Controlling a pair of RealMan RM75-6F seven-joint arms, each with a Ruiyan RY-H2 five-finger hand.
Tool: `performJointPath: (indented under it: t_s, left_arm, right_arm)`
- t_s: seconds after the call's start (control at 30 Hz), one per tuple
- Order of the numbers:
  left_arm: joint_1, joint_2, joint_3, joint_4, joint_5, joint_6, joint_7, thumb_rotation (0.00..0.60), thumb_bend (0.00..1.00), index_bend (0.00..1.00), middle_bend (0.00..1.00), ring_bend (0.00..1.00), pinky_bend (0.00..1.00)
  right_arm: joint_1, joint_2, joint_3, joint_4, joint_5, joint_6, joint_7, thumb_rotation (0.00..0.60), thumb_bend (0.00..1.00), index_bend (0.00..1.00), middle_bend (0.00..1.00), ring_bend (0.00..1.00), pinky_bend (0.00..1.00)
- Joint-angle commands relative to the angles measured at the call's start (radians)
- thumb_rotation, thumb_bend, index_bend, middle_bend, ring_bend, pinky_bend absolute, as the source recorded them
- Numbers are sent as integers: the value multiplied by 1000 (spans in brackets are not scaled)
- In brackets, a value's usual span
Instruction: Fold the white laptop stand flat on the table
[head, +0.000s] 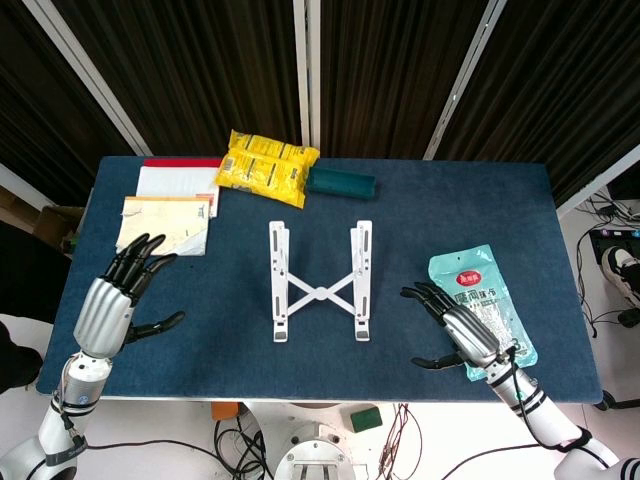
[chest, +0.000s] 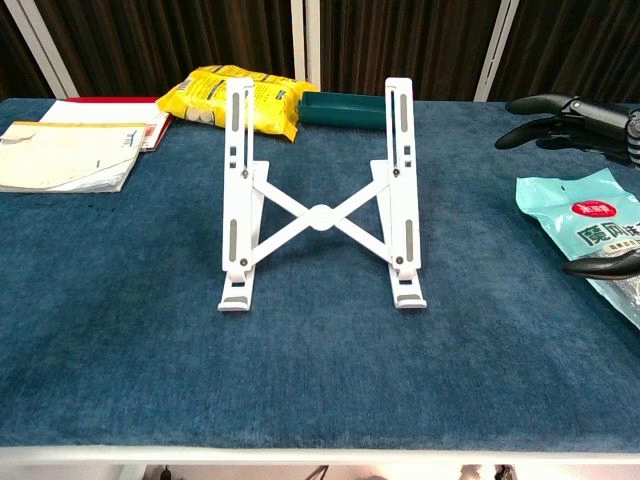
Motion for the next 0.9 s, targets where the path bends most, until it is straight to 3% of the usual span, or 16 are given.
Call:
performJointPath:
  t_s: [0.03, 0.27, 0.43, 0.67, 0.9]
  left_arm:
    - [-10, -3, -4, 1, -5, -9, -6, 600, 60, 188, 67, 46, 188]
    - [-10, -4, 3, 14, -30, -12, -16, 600, 59, 188, 66, 46, 188]
    - [20, 10, 24, 20, -56, 5, -22, 600, 60, 188, 66, 46, 188]
    - [65, 15, 54, 36, -118, 3, -56, 600, 59, 189, 66, 46, 188]
    - [90, -1, 62, 60, -140, 16, -71, 600, 59, 193, 66, 46, 188]
  right_arm:
    - [13, -8, -4, -6, 1, -18, -9, 600, 98, 10, 159, 0, 0]
    - [25, 15, 4, 0, 33, -23, 13, 600, 98, 10, 159, 0, 0]
    - [40, 94, 33, 9, 123, -60, 121, 600, 99, 10, 160, 0, 0]
    - [129, 142, 82, 54, 236, -244, 280, 600, 96, 10, 160, 0, 0]
    - [252, 68, 119, 141, 282, -445, 367, 600, 88, 10, 164, 0, 0]
